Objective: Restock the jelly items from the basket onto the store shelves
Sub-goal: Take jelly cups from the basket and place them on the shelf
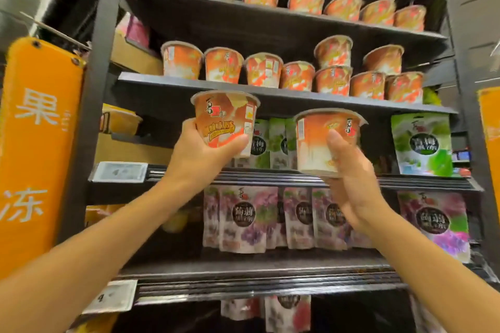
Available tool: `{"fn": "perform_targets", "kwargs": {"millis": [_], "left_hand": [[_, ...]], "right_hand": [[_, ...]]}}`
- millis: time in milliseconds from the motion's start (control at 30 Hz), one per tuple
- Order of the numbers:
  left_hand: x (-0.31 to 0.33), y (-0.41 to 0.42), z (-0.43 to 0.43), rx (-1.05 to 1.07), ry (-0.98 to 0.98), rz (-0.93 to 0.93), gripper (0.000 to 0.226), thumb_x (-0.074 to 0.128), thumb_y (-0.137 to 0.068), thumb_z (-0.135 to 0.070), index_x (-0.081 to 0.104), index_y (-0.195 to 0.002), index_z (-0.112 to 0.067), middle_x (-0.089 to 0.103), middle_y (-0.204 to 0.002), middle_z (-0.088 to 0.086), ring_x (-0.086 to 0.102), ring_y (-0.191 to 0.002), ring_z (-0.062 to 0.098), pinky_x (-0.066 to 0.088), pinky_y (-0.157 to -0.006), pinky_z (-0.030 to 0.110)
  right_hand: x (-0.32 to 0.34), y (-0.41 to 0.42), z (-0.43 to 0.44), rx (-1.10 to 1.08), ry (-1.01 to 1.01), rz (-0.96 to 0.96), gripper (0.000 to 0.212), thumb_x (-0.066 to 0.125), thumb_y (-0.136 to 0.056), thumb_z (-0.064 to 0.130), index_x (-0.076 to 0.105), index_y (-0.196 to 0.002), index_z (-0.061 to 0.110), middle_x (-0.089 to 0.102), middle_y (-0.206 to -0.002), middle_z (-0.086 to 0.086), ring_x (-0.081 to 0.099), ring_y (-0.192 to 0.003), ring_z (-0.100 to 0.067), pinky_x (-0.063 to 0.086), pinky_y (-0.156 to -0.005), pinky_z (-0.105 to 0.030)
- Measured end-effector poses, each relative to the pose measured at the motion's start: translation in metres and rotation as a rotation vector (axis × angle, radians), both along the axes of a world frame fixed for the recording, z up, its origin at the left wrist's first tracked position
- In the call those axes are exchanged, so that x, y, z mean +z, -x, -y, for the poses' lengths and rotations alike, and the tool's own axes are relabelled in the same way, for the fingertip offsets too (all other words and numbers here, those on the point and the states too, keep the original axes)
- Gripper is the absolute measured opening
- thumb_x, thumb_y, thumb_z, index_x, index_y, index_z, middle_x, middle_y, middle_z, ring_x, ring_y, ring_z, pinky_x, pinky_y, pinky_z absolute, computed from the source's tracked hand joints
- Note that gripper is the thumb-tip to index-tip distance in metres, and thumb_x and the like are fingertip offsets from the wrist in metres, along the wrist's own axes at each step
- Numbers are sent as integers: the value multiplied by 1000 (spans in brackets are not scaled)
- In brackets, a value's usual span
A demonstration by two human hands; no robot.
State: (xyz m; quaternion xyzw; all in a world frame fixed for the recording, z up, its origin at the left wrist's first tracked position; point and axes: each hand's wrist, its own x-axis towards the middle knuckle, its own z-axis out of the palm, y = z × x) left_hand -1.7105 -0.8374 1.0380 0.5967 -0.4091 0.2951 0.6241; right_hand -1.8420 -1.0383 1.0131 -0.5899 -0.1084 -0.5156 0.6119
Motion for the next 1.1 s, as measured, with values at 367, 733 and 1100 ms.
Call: {"fn": "perform_targets", "kwargs": {"millis": [367, 733, 1100], "left_hand": [[132, -26, 54, 335, -35, 170, 100, 62, -62, -83, 39, -133, -16, 55, -118, -4, 54, -109, 17, 47, -88, 34], [145, -50, 72, 568, -11, 117, 98, 44, -65, -92, 51, -119, -9, 62, -109, 6, 56, -113, 30, 36, -109, 54], [156, -58, 69, 585, -104, 109, 105, 37, -58, -96, 46, -119, -12, 58, -99, 1, 61, -96, 26, 48, -93, 50]], "right_hand": [[143, -38, 26, -217, 66, 18, 117, 63, -44, 87, 50, -137, 18, 64, -124, 0, 59, -114, -20, 46, -103, -47], [245, -70, 48, -338, 100, 52, 81, 70, -73, 67, 46, -132, 17, 62, -114, 5, 61, -102, -12, 50, -85, -28], [299, -118, 64, -579, 189, -25, 91, 73, -67, 69, 44, -135, 16, 57, -130, -2, 56, -120, -22, 48, -102, -43]]}}
